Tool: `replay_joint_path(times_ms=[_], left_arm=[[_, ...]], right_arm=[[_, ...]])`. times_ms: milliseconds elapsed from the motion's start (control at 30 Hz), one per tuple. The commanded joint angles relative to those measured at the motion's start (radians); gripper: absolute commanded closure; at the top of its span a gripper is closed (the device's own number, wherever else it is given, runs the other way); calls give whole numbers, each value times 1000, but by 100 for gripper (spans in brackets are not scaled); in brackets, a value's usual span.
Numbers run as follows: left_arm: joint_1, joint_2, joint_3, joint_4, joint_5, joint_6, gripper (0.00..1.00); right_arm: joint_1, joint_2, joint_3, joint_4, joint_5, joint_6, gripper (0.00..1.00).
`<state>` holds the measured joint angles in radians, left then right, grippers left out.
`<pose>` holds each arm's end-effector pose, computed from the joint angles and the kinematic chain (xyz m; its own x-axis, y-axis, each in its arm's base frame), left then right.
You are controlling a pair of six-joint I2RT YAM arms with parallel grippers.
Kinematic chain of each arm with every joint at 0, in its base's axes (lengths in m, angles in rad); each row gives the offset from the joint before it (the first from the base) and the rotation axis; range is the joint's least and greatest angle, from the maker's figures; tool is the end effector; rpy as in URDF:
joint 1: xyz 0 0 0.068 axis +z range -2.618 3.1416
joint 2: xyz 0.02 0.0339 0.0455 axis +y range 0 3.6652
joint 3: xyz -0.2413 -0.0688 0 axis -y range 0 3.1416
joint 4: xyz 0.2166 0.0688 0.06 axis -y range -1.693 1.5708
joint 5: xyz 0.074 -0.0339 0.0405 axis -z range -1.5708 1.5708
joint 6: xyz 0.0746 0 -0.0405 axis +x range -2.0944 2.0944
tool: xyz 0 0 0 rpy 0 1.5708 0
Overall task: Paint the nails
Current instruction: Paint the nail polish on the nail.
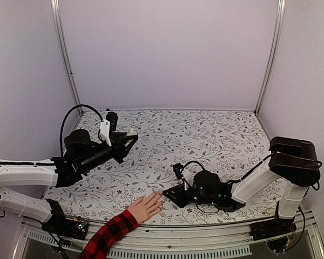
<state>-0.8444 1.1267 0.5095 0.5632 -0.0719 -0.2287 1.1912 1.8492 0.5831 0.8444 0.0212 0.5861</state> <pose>0.1872 -0.2027 0.2470 -0.1932 -0.1230 -0.9734 0.6717 0.7066 -0.2226 0.1290 0.3190 0.0961 -0.6360 -0.1019 -0.7649 -0.6838 0.5339 0.4974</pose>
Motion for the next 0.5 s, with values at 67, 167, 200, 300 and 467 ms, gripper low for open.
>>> replay_joint_path(times_ms=[67,167,200,300,467], left_arm=[[-4,2,-2,37,2,13,100],[-4,2,-2,37,2,12,100],[-5,3,-2,37,3,12,100],[-5,2,-2,38,2,9,100],[-4,4,-1,38,2,10,100]], right_arm=[[6,8,3,5,-11,-2,100],[7,10,0,8,-11,0,100],[5,9,-1,10,-11,-1,100],[5,6,-3,10,-10,0,100],[5,5,-5,10,-10,1,100]])
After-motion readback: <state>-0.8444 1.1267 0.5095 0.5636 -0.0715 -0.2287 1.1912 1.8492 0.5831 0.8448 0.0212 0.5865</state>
